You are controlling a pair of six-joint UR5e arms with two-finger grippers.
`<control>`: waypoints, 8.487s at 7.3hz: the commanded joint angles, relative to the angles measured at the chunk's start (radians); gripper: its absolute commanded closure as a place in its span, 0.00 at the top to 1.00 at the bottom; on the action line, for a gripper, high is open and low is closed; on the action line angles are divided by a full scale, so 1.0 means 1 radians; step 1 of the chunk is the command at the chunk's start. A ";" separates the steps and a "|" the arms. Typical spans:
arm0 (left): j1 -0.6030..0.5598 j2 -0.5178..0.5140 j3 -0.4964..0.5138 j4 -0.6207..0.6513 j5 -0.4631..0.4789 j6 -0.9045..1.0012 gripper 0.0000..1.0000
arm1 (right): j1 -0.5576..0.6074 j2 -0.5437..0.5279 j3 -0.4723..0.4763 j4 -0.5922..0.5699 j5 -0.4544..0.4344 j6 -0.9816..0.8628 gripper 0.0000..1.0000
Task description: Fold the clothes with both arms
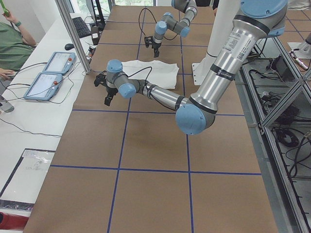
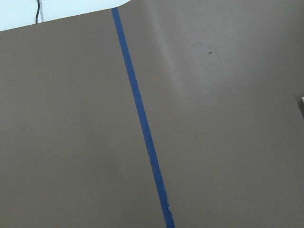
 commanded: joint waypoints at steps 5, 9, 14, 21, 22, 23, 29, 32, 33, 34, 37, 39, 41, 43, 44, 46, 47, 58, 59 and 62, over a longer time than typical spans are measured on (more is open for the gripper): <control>0.000 0.001 0.002 0.000 0.000 0.005 1.00 | -0.057 0.109 -0.191 0.240 0.029 0.143 0.87; 0.000 0.008 0.005 0.000 0.000 0.010 1.00 | -0.077 0.109 -0.204 0.187 0.025 0.143 0.66; 0.002 0.008 0.007 -0.003 0.001 0.007 1.00 | -0.077 0.108 -0.185 0.151 0.023 0.143 0.37; 0.003 0.008 0.007 -0.003 0.001 0.004 1.00 | -0.077 0.091 -0.155 0.088 0.016 0.139 0.38; 0.003 0.008 0.007 -0.003 0.000 0.004 1.00 | -0.079 0.086 -0.155 0.088 0.013 0.137 0.38; 0.003 0.008 0.007 -0.003 0.001 0.005 1.00 | -0.079 0.086 -0.155 0.088 0.013 0.137 0.38; 0.003 0.008 0.007 -0.003 0.001 0.007 1.00 | -0.074 0.082 -0.139 0.074 0.013 0.142 0.00; 0.003 0.006 0.004 -0.003 0.001 0.001 1.00 | -0.053 -0.063 0.017 0.036 0.011 0.130 0.00; 0.003 0.006 0.002 -0.003 0.000 -0.001 1.00 | -0.044 -0.085 0.037 0.035 0.000 0.127 0.00; 0.003 0.006 0.002 -0.003 0.000 -0.002 1.00 | -0.039 -0.105 0.043 0.035 -0.001 0.125 0.00; 0.003 0.006 0.001 -0.003 0.000 -0.001 1.00 | -0.047 -0.096 0.033 0.045 -0.006 0.122 1.00; 0.003 0.006 -0.018 -0.003 -0.002 -0.004 1.00 | 0.017 -0.088 0.049 0.133 0.093 0.113 1.00; 0.005 0.015 -0.054 -0.002 -0.003 -0.047 1.00 | 0.080 -0.087 0.097 0.191 0.248 0.126 1.00; 0.005 0.023 -0.071 -0.003 -0.035 -0.048 1.00 | 0.143 -0.087 0.158 0.193 0.328 0.125 1.00; 0.008 0.038 -0.108 -0.003 -0.038 -0.058 1.00 | 0.154 -0.101 0.211 0.194 0.342 0.099 1.00; 0.063 0.092 -0.230 -0.002 -0.080 -0.154 1.00 | 0.163 -0.096 0.220 0.222 0.333 -0.031 1.00; 0.124 0.116 -0.286 -0.002 -0.077 -0.248 1.00 | 0.168 -0.113 0.236 0.220 0.339 -0.025 1.00; 0.776 0.235 -0.443 -0.275 0.394 -1.165 1.00 | -0.027 -0.578 0.333 0.881 0.180 0.656 1.00; 0.779 0.201 -0.408 -0.275 0.396 -1.164 1.00 | -0.028 -0.579 0.333 0.883 0.178 0.656 1.00; 0.781 0.192 -0.398 -0.277 0.394 -1.161 0.68 | -0.028 -0.579 0.332 0.883 0.177 0.654 1.00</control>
